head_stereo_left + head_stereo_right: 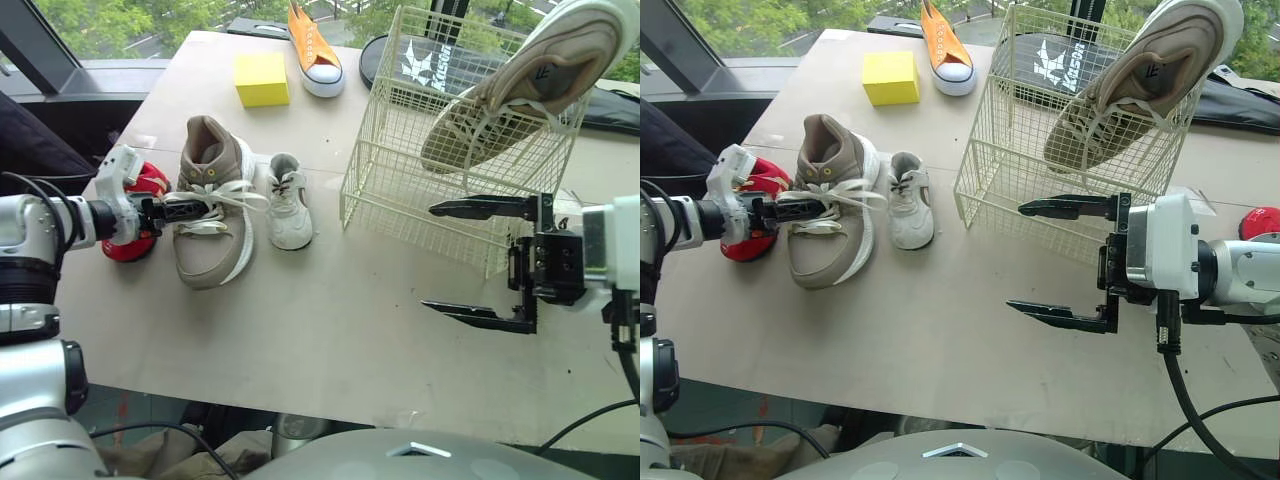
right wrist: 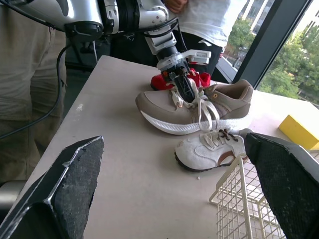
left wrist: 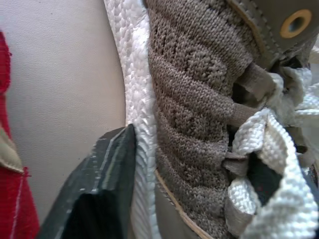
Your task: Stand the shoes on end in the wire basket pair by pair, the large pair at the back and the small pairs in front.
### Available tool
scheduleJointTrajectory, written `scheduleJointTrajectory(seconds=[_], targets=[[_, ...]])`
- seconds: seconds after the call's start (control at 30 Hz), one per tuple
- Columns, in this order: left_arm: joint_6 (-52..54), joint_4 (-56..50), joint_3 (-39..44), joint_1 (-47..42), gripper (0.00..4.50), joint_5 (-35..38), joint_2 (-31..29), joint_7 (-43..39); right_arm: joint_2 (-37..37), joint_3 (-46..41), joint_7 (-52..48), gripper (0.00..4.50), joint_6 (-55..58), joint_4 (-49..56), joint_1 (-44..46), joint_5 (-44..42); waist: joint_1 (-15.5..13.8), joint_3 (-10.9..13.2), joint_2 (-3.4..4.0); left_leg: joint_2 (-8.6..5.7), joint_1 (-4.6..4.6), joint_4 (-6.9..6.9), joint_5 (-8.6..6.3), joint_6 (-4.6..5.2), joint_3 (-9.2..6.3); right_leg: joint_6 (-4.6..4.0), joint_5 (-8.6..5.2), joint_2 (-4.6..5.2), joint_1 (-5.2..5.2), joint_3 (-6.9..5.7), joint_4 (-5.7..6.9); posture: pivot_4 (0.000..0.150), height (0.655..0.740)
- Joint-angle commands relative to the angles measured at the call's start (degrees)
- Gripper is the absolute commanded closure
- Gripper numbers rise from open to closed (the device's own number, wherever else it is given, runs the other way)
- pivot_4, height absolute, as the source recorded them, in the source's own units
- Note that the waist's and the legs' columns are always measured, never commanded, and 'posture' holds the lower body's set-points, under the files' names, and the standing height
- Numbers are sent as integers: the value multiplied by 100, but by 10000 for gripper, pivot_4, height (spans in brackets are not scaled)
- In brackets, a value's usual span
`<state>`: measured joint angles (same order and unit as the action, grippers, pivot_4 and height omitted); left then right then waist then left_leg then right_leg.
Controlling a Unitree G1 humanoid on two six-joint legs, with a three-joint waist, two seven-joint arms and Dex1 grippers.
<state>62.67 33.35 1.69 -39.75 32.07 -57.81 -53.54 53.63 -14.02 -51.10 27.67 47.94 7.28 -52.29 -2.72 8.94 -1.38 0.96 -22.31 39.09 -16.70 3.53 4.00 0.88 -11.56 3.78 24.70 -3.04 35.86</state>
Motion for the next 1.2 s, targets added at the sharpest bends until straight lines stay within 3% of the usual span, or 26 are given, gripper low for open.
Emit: scheduleJointTrajectory(seconds=[0.03,0.13,0.27,0.4,0.53,0.67,0.93,1.1,1.2], targets=[[80,240,174,-3,30685,127,245,-464,83,-350,117,0,50,228,-144,-169,1,-3,4,0,-9,3,0,0,5,0,0,18,1,-14,0,1500,7400],[536,-93,999,116,37519,532,94,-414,14,-404,268,0,67,255,-265,-177,30,-4,-6,0,-42,14,2,1,7,0,0,40,9,-38,-1,1500,7400],[1814,-1111,2558,-48,38515,1265,-41,277,-268,-504,569,0,-71,265,-730,162,57,17,-96,3,-67,20,3,4,-12,2,1,41,11,-64,-6,1500,7400],[2081,-2433,3160,-1485,38542,1626,842,1560,-728,-765,1254,0,-66,488,-1196,171,-35,25,-118,2,-95,42,5,1,-61,6,1,37,6,-107,-6,1500,7400],[452,-2956,2578,-2497,38542,981,2182,2556,-922,-952,1719,0,-47,672,-1351,192,-95,30,-79,-25,-93,67,5,-1,-77,30,15,41,-25,-111,-6,1500,7400],[-2205,-2530,1292,-3128,38542,-348,3262,2711,-1067,-1315,2330,0,-18,915,-1512,206,-87,42,-65,-32,-34,67,7,-1,-73,60,6,36,-82,-102,-4,1500,7400],[-7662,423,211,-3899,38542,-2466,4564,3368,-1025,-1485,3597,0,-622,1206,-2172,304,34,45,-59,-27,-25,40,13,3,-55,61,7,15,-72,-94,-6,1500,7400],[-9338,2151,230,-4517,38542,-2837,5162,3986,-574,-1273,4195,0,-1426,1206,-2771,412,25,47,-63,-38,-34,39,2,28,-53,84,-5,-5,-73,-98,-21,1500,7400],[-9796,2766,254,-4715,38542,-2942,5432,4249,-346,-1166,4490,0,-1842,1206,-3077,448,28,46,-64,-40,-34,40,-10,49,-43,102,-12,-2,-73,-97,-25,1500,7400]])
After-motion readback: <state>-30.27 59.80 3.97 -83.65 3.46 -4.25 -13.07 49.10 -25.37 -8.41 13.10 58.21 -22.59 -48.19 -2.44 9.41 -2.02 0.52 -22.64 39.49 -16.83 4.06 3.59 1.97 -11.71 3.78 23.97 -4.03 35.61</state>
